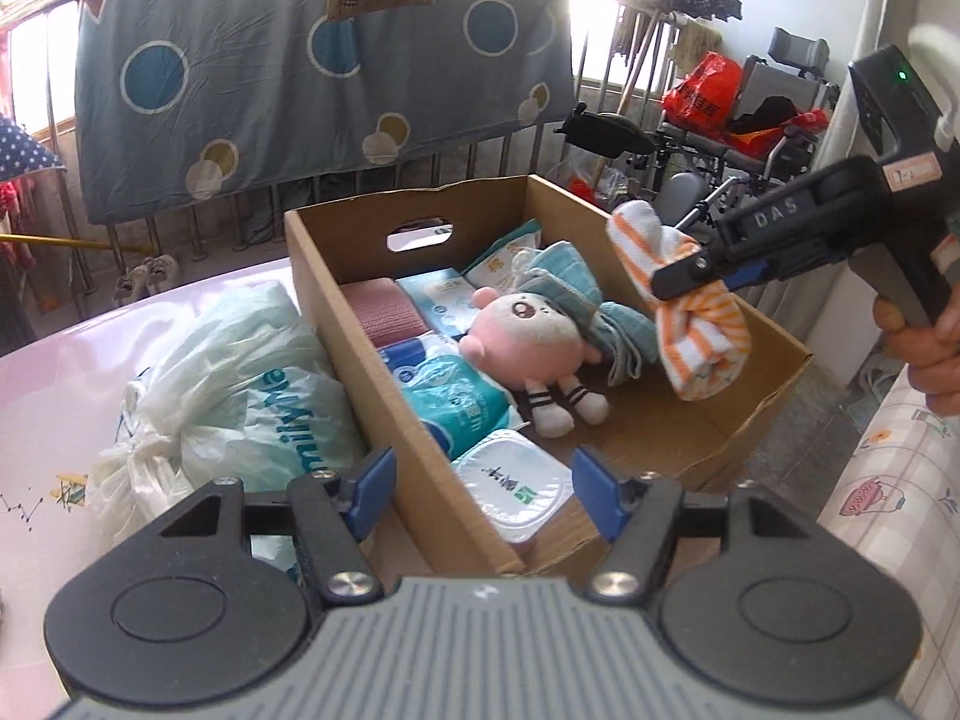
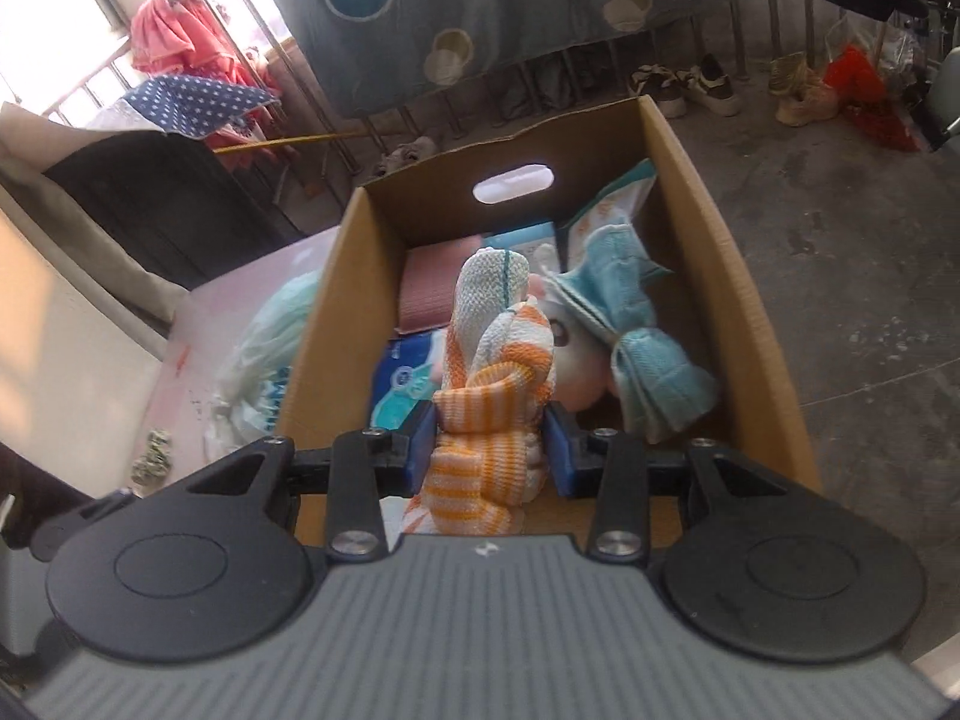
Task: Organize soft objects
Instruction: 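Lower the striped towel into the box and open the right tool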
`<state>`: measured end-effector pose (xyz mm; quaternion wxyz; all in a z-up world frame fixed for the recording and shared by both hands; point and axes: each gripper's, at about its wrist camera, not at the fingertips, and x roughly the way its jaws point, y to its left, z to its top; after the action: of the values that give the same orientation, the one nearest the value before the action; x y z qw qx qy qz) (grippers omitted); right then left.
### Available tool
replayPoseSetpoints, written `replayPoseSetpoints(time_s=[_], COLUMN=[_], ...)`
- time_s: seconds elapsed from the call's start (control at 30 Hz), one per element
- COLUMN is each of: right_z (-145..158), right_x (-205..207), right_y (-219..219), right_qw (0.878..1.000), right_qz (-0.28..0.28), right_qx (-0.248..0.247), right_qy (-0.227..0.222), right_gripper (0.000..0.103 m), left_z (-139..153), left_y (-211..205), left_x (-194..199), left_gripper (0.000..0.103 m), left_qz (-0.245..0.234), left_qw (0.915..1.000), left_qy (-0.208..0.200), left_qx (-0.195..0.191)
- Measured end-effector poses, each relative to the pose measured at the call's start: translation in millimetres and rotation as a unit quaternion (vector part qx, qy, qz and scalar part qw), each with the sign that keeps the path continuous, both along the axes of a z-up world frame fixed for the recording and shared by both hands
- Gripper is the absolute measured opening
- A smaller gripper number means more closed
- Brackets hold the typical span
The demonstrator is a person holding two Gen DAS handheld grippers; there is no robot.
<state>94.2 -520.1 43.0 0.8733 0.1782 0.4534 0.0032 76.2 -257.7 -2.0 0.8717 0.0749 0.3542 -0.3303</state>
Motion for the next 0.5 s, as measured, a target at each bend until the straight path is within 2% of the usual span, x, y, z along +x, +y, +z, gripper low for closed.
replayPoseSetpoints(time_s=[0.13,0.2,0.33,0.5], right_z=[-17.5,-25.1,-27.0,-17.6], right_x=[6.0,8.2,6.1,2.1], right_y=[4.4,7.0,9.4,11.9], right_qw=[0.995,0.992,0.99,0.992], right_qz=[0.002,0.003,0.0,-0.013], right_qx=[-0.088,-0.113,-0.127,-0.111], right_qy=[0.046,0.062,0.066,0.055], right_gripper=[0.042,0.043,0.047,0.048], left_z=[-1.8,-0.9,-2.1,-3.8], left_y=[18.7,28.0,39.2,50.2], left_x=[7.8,6.2,4.4,1.5], left_gripper=[0.066,0.066,0.066,0.066], left_qz=[0.018,0.025,0.035,0.044], left_qw=[0.9998,0.9997,0.9993,0.9989], left_qy=[0.001,0.005,0.011,0.012], left_qx=[0.005,0.005,0.005,0.008])
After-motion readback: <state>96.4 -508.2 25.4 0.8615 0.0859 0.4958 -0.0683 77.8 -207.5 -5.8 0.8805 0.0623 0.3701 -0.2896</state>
